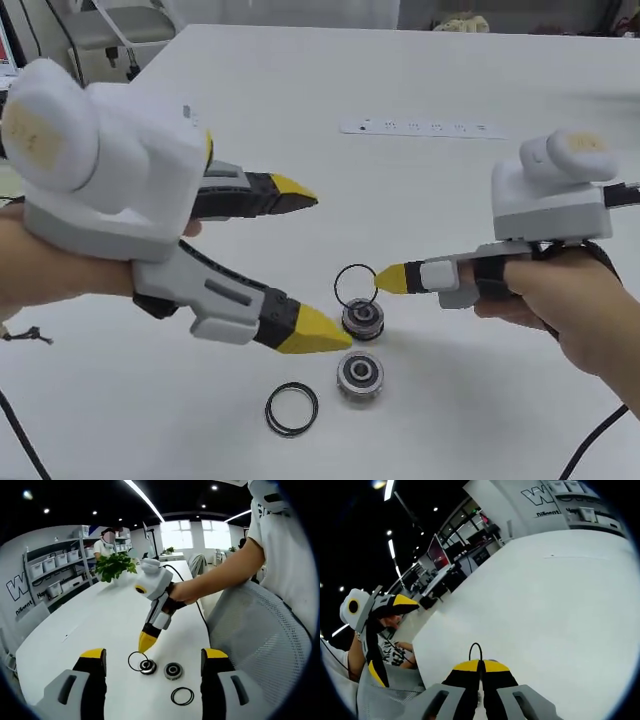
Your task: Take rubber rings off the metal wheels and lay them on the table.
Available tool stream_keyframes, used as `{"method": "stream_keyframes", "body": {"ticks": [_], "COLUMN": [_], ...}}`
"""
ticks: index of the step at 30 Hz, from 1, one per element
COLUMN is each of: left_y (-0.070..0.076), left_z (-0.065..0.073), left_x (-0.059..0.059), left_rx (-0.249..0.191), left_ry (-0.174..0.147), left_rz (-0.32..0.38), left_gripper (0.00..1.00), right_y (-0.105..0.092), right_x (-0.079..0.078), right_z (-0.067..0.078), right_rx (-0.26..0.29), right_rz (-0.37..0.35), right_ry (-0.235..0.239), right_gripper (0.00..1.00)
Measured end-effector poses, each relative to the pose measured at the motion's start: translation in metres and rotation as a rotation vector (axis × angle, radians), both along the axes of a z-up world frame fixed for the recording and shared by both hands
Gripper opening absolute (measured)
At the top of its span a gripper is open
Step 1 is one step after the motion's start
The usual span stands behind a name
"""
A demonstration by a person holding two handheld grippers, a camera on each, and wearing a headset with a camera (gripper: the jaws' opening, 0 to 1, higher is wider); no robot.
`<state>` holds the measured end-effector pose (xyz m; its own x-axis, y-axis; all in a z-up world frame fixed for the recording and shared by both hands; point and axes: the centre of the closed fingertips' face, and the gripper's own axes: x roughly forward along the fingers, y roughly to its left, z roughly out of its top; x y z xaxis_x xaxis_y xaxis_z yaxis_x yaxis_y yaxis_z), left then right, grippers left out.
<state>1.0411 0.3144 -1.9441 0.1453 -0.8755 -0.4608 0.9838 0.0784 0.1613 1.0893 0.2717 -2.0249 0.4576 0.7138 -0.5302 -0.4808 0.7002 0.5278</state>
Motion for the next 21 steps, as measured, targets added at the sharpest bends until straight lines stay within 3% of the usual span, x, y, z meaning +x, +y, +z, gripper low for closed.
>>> {"method": "stream_keyframes", "body": {"ticks": [3,12,18,21], "left_y": [0.01,0.037,0.054,0.06], "left_z": [0.001,0.003,0.004,0.004], "left_x": [-0.002,-0.009,-0.012,-0.019], "left_rx": [0.015,0.021,0.001,-0.012], "left_ry": [-0.017,-0.02,0.001,0.009], "left_rz": [0.012,0.074,0.134,0.151], "left_gripper": [0.77,0.78,0.79,0.8], "right_y": [0.003,0.013,0.021,0.024], "right_x": [-0.001,-0.008,-0.015,-0.019], "right_z": [0.002,0.006,0.008,0.009], "right_rx": [0.004,0.01,0.012,0.017], "right_rz": [0.008,0.049,0.087,0.106], "right_ry": [-0.003,-0.006,-0.011,-0.009], "right_gripper": [0.0,0.0,0.0,0.0]}}
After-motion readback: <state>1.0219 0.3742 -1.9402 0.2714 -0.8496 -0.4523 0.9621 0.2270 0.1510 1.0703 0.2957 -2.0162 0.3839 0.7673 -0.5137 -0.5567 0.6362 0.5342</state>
